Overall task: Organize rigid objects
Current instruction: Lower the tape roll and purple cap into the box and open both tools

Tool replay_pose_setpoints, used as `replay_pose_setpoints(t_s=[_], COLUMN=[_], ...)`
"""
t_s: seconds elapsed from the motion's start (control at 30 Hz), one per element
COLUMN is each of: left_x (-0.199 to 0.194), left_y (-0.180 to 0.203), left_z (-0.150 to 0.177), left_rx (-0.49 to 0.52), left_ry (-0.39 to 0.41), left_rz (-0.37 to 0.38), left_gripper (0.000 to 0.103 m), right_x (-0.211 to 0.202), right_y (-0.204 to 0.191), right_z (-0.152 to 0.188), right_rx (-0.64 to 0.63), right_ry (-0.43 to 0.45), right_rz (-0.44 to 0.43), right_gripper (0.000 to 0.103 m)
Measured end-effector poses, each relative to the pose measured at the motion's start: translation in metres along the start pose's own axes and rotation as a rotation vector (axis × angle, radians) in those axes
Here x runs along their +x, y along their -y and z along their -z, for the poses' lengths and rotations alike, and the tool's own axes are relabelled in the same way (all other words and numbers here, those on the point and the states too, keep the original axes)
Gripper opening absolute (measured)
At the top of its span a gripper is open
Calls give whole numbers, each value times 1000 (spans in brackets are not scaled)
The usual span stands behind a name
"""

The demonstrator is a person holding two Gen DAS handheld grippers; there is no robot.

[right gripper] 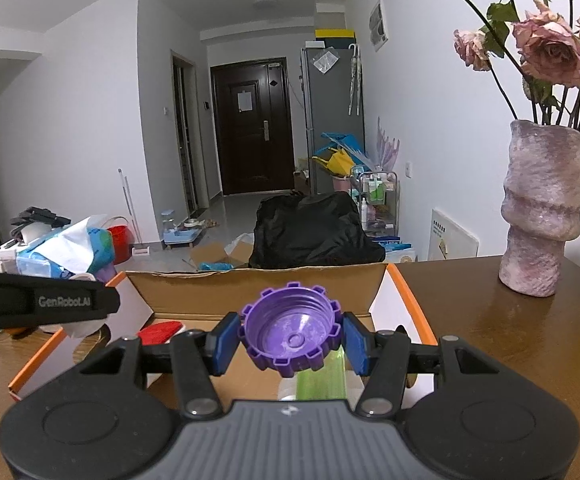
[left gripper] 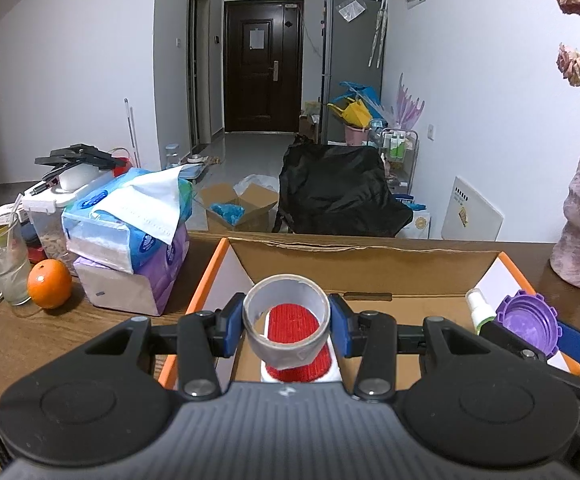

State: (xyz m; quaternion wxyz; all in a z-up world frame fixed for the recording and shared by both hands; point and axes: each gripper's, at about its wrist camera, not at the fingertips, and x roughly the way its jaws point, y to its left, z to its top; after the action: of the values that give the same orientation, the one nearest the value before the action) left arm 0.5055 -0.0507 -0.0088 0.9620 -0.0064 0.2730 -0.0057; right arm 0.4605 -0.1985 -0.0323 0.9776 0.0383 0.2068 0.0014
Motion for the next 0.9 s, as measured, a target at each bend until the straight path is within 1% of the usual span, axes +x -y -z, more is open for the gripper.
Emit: replay_pose_setpoints(t_s=[0.57, 0.63, 0.7, 0.73, 0.77, 0.8, 0.83, 0.87, 0.9], left_x=[33, 33, 32, 31, 31, 30, 29, 29, 28], left_y=[-1, -2, -3, -3, -4, -4, -3, -4, -4], left_z=[-9, -9, -9, -9, -9, -9, -10, -10, -10], left_rx=[29, 29, 27, 25, 24, 24, 24, 21, 19], left_ry=[-37, -39, -36, -30, -25, -20, -17, -13, -7], left_rz=[-10, -10, -13, -16, -20, -25, -32, -36, -40], left_gripper=[45, 51, 71, 77, 86, 93, 97, 103, 103], right_x=[26, 27, 28, 29, 29, 30, 30, 29, 28], right_y=[-3, -2, -1, 0, 0, 1, 1, 2, 3], right_z=[-2, -3, -4, -4, -4, -4, -4, -3, -3], right_rx=[-36, -35, -35, -35, -35, -36, -35, -32, -28], right_ry=[-31, -36, -50, -55, -60, -65, -64, -57, -49], right_rz=[6, 7, 6, 8, 13, 21, 29, 39, 48], right_gripper=[54, 54, 55, 56, 60, 75, 90, 95, 100])
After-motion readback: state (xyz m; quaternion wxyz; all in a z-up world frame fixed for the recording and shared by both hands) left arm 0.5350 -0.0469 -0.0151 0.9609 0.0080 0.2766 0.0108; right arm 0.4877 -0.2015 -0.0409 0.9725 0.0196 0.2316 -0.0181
